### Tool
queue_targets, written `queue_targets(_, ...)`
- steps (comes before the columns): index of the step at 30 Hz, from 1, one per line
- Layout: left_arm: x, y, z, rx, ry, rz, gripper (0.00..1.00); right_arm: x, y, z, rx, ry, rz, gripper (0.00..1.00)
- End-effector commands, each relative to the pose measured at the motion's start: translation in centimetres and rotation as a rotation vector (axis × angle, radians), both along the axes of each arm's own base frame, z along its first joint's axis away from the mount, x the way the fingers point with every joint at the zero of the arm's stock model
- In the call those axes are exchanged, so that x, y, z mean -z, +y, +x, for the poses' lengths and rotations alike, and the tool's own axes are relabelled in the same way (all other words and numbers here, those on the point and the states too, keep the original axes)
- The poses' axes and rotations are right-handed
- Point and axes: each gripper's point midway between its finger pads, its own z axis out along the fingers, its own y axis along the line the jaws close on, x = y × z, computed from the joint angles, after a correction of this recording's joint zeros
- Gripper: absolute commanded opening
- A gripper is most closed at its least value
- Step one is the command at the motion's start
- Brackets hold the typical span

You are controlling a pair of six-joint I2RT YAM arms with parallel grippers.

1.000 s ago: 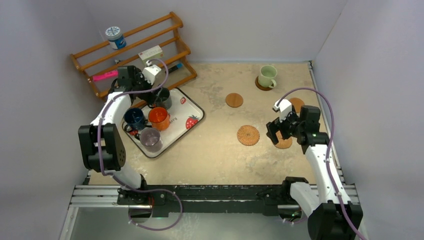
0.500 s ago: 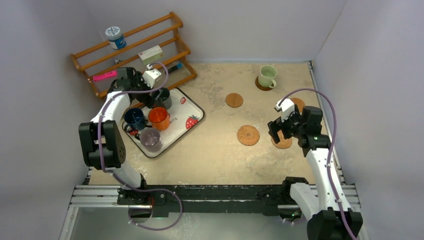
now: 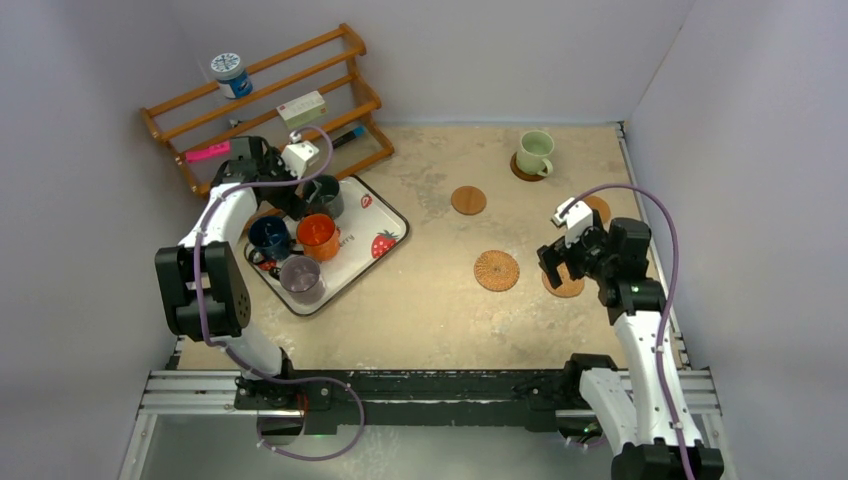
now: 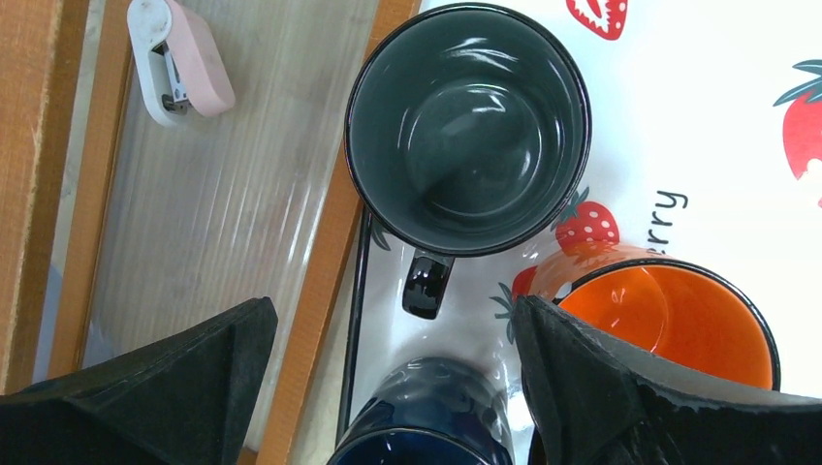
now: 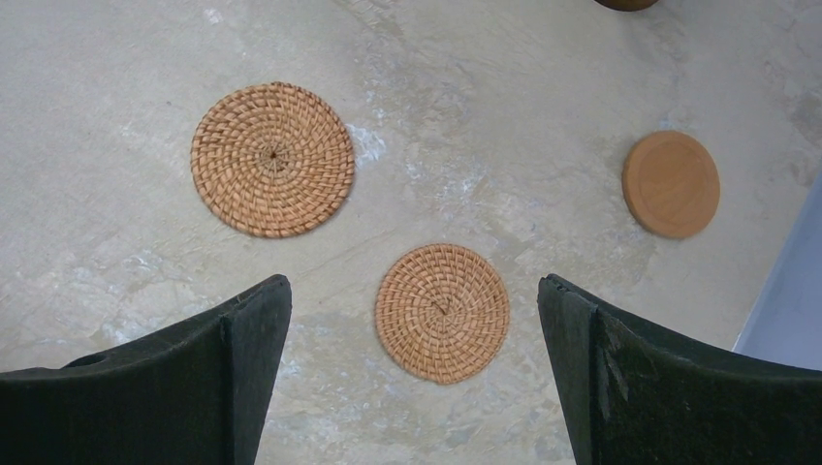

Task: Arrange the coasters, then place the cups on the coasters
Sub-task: Pick up the cup from the tray.

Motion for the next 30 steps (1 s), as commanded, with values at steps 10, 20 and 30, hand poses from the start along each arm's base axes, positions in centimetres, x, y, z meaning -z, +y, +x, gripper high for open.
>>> queue_targets(10,-1.1,0.1,-1.5,0.034,-0.024,0.02,1.0,0.0,-0.1,-0.5,-0.004,-0.034,-0.016,0.99)
queue_targets(20,-0.6,-0.3,-1.2,0.049,-0.037,0.0,1.0,0.4,0.2,-0.7,-0.029,-0.061,-0.015,0.99)
queue_targets(30,-0.1,-0.7,1.0,0.051,-0.03,-0.048,1.0,1.2,0.2,-0.6,-0.04,-0.064,-0.026,0.99)
